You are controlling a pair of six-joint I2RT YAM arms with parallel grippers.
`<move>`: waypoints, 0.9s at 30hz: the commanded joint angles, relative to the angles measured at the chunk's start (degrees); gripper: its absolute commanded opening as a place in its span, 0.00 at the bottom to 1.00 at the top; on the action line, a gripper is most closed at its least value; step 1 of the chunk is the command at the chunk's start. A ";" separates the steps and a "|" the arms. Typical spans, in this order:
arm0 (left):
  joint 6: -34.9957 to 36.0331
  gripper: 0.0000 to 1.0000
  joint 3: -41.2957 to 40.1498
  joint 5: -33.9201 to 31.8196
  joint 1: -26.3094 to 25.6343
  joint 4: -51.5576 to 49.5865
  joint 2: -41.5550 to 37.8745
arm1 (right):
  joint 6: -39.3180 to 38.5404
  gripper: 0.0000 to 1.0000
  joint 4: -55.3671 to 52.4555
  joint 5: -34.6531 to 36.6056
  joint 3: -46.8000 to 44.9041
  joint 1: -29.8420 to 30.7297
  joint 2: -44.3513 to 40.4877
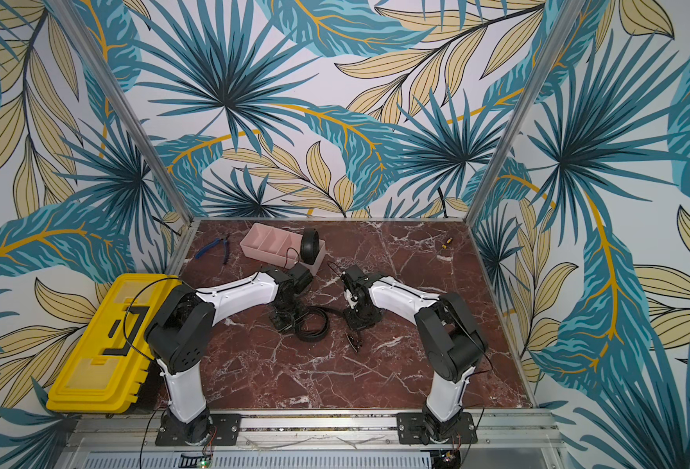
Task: Place the belts into the storage roll
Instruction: Roll the belt at the center of the board.
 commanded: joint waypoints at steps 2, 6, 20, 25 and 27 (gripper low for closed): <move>-8.86 0.00 -0.41 2.72 -1.08 6.24 2.03 | 3.58 0.19 -1.82 -6.35 -1.80 0.22 -1.47; -12.59 0.00 2.51 2.94 -2.11 6.20 3.55 | 6.90 0.15 0.39 -9.76 -3.85 1.35 -3.36; -17.45 0.00 5.41 2.98 -5.50 6.19 7.70 | 14.91 0.41 8.53 -14.91 -6.94 8.19 -5.73; -13.91 0.00 5.11 2.04 -5.67 5.95 7.34 | 14.46 0.40 8.86 -13.58 -7.33 7.72 -7.39; -13.45 0.00 4.02 1.44 -5.69 5.97 6.70 | 14.50 0.42 10.20 -14.08 -7.57 7.39 -8.72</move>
